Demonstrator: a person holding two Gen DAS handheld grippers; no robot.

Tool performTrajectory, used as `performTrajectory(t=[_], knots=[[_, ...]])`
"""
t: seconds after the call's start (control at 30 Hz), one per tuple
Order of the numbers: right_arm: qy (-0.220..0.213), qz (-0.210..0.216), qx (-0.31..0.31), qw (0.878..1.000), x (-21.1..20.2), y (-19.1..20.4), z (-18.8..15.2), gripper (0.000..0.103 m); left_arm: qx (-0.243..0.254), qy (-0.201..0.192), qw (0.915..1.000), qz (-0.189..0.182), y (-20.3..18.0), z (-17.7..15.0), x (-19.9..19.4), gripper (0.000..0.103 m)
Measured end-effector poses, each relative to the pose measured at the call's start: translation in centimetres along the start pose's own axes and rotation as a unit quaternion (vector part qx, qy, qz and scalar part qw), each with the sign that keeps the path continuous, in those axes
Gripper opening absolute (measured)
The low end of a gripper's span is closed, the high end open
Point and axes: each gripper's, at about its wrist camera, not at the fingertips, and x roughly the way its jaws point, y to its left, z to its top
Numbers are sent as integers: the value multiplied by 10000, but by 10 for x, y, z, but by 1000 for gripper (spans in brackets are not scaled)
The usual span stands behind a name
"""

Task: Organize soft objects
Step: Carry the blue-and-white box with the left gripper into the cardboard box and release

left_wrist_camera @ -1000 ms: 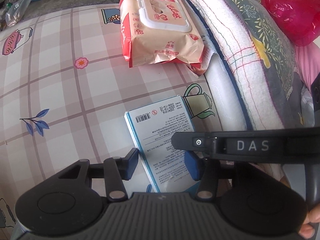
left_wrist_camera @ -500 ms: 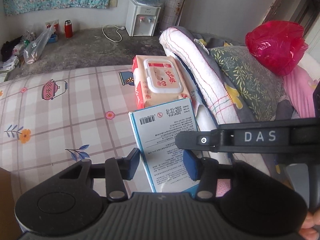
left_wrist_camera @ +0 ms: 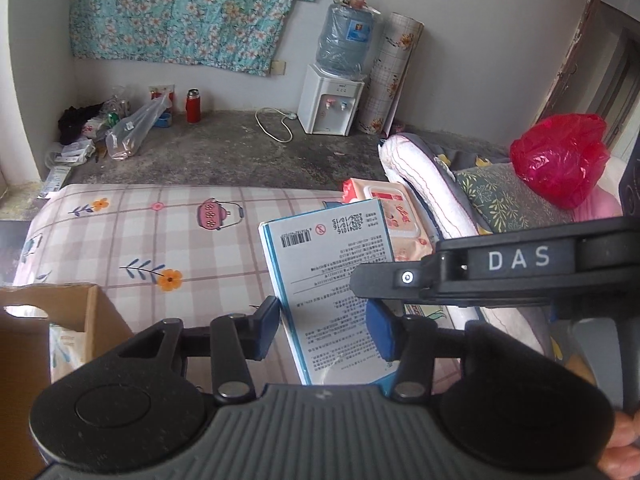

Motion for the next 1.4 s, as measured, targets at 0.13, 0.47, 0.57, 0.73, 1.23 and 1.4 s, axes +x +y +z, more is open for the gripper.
performTrajectory(t=[0.13,0.47,0.57,0.73,1.23,1.4], knots=[[110,288,-201,9993,11,57,-10,34,-231,-158,9992,276,43,-7,-36,49],[954,1122,-438,9881,105,200,-58,35,-876,10,9876,1306,180,-42,-92,49],[1273,1203,-404,9837,144,230,-76,35,-992,236,9834,1499,216,-54,-91,49],[1707,1179,-88,9782,206,249,-102,35,-1091,617,9787,1626,264,-63,-72,49],[1615,698,-407,9836,262,237,-94,36,-1192,1420,9680,1694,306,-77,9,58],[1368,851,-587,9852,229,227,-84,36,-1419,1507,9594,1915,316,-76,20,84]])
